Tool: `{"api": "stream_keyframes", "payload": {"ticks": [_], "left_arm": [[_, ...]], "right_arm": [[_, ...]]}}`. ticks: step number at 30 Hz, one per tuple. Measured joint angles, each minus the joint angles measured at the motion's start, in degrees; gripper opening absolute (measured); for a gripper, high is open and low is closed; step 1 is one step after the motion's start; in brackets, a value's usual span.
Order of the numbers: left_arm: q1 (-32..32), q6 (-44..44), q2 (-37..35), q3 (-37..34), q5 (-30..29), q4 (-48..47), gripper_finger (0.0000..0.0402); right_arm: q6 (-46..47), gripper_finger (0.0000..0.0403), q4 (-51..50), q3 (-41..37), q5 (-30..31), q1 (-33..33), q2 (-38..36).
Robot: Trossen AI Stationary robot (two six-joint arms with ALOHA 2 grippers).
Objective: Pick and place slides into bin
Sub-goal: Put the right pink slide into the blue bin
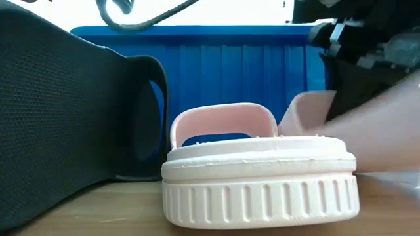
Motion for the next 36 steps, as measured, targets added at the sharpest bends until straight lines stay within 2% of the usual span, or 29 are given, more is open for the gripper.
{"api": "stream_keyframes", "payload": {"ticks": [6, 11, 18, 22, 25, 31, 36], "left_arm": [[0.0, 0.0, 0.05, 0.0, -0.13, -0.01, 0.0176], [0.02, 0.0, 0.11, 0.0, -0.17, 0.06, 0.0176], [0.02, 0.0, 0.09, 0.0, -0.13, 0.09, 0.0176], [-0.02, -0.03, 0.11, 0.0, -0.03, 0.13, 0.0176], [-0.02, -0.04, 0.09, 0.0, 0.07, 0.15, 0.0176], [-0.02, -0.09, -0.38, 0.0, 0.07, 0.07, 0.0176], [0.02, -0.12, -0.96, 0.17, 0.03, 0.33, 0.0176]], "right_arm": [[-0.91, 0.0011, -6.32, 2.12, -6.81, 0.09, -2.13], [-4.37, 0.001, -6.8, 5.2, -12.87, 0.09, -6.57], [-6.78, 0.0009, -7.14, 10.41, -13.97, -1.8, -14.88], [-6.9, 0.0009, -7.19, 13.55, -12.34, -3.5, -19.78], [-8.05, 0.0009, -7.14, 15.94, -7.8, -4.38, -22.98], [-16.49, 0.0009, -7.71, 20.7, 2.05, -6.09, -27.49], [-21.11, 0.0009, -13.2, 22.58, 5.69, -10.91, -30.18]]}}
